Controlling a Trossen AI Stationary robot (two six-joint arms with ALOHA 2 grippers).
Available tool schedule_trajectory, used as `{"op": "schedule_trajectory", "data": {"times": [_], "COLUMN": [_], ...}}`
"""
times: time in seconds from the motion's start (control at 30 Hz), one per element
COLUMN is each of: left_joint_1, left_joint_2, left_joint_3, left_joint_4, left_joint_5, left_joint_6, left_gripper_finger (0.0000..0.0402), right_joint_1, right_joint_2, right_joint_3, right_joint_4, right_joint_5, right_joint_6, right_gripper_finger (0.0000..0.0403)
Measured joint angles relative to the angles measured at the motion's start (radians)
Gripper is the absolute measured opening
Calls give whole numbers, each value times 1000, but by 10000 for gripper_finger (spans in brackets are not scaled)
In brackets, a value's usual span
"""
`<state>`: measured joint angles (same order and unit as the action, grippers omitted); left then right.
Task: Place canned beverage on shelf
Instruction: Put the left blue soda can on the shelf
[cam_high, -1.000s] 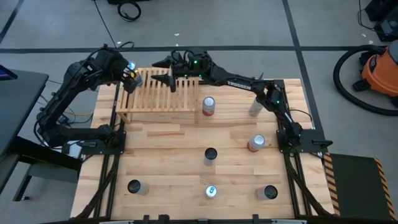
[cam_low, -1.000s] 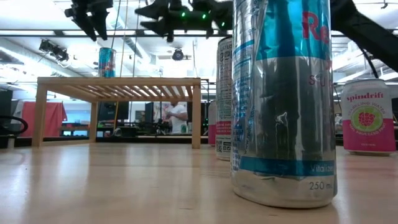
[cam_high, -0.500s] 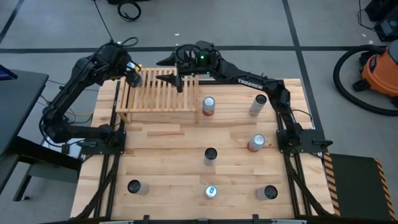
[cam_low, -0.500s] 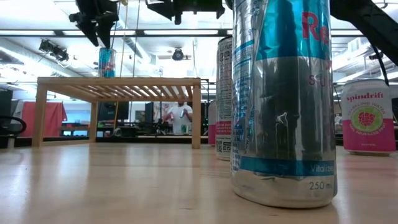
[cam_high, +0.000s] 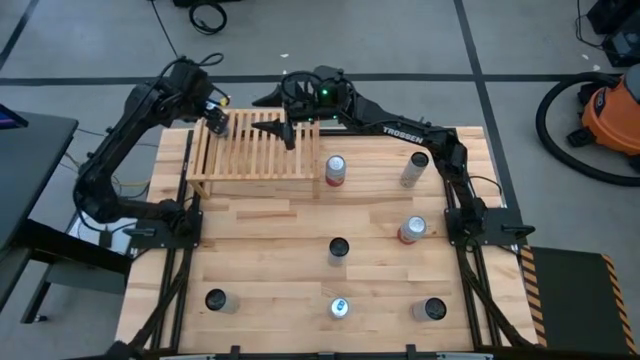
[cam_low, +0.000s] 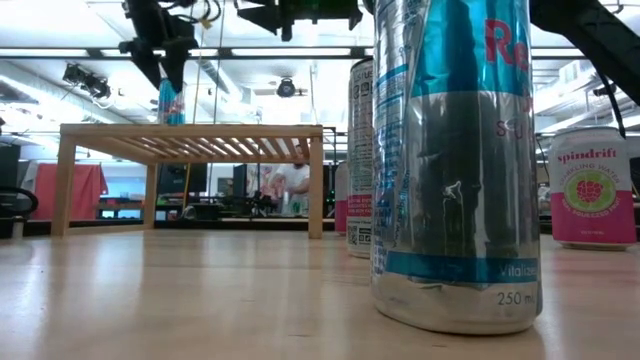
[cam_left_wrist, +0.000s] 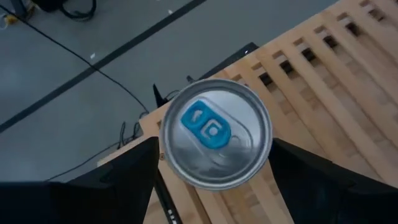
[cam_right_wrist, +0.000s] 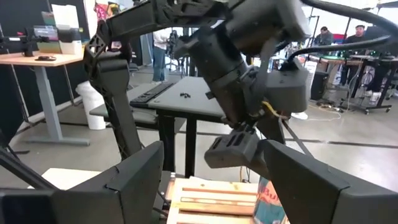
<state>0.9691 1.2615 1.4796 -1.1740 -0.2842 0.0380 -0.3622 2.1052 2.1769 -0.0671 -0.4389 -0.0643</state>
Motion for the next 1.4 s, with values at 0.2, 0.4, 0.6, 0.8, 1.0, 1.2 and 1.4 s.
{"op": "schedule_trajectory", "data": {"times": [0.2, 0.4, 0.6, 0.8, 1.0, 1.2, 1.4], "left_joint_1": [0, 13, 34, 33, 33, 33, 33], "left_joint_2": [14, 14, 12, -1, -2, -1, -1], "left_joint_3": [0, 0, 0, 0, 0, 0, 0], "left_joint_4": [0, -15, -24, -21, -22, -15, -12], "left_joint_5": [11, 11, 29, 33, 23, 14, 10], "left_joint_6": [27, 27, 44, 45, -4, -23, -25], "left_gripper_finger": [302, 294, 283, 281, 281, 281, 281], "right_joint_1": [0, 0, 0, 0, 0, 1, 2], "right_joint_2": [0, 0, 0, 1, 1, 2, 2], "right_joint_3": [0, 0, 0, 0, 0, 0, 0], "right_joint_4": [-3, -3, -6, -19, -19, -22, -44], "right_joint_5": [0, 0, 0, 0, -1, -1, -2], "right_joint_6": [-11, -11, -10, -11, -10, -10, -10], "right_gripper_finger": [288, 288, 288, 288, 288, 288, 288]}}
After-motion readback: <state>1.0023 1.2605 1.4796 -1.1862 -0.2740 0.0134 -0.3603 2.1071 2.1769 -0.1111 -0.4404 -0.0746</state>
